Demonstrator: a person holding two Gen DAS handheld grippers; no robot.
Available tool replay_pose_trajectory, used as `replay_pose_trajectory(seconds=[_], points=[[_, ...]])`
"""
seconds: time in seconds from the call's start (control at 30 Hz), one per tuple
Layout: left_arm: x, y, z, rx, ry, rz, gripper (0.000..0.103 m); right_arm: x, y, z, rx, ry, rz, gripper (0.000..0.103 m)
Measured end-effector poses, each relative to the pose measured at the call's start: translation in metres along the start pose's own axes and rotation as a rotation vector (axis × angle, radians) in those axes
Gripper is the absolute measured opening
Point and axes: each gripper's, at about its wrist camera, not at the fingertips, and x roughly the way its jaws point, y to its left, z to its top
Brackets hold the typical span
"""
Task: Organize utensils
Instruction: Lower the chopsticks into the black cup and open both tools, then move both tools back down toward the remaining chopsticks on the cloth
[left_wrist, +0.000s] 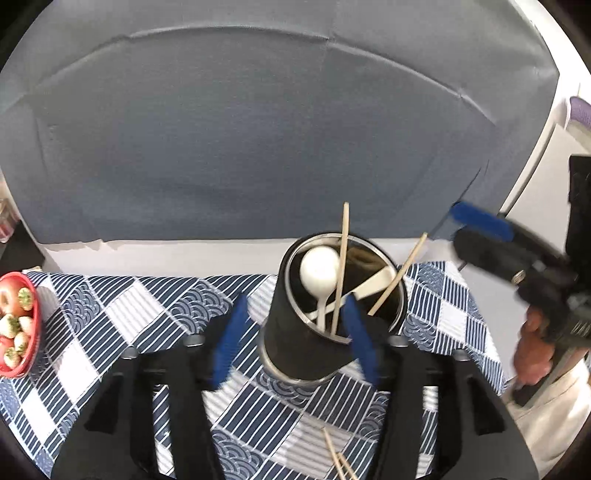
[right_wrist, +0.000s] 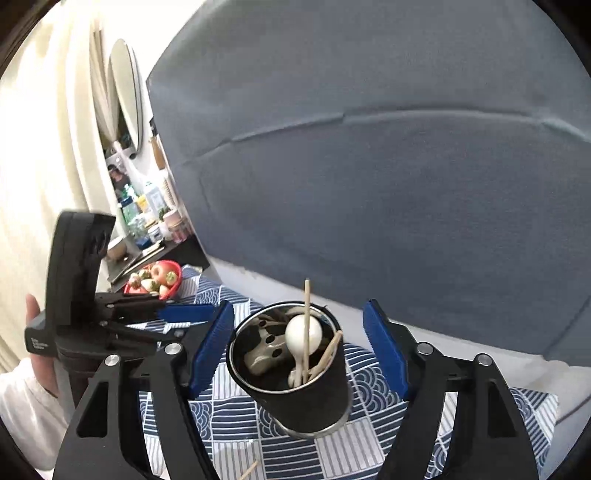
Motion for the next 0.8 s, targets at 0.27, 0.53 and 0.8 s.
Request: replay_pose_trajectory(seconds=[0.27, 0.53, 0.8], points=[[-0.018, 0.003, -0.025, 0.009, 0.029, 0.068, 0.095, -0.035, -0.001, -0.008, 0.030, 0.009, -0.077, 0.090], [-0.012, -0.002, -0.070, 0.041, 0.158, 0.084, 0.097, -0.051, 0.013, -0.042, 0.044, 0.076, -0.117, 0.092], [0.007, -0.010, -0.122, 0.114, 0.326, 0.107, 0.097, -0.051, 0.030, -0.098, 0.036, 0.230, -0.144, 0.092]])
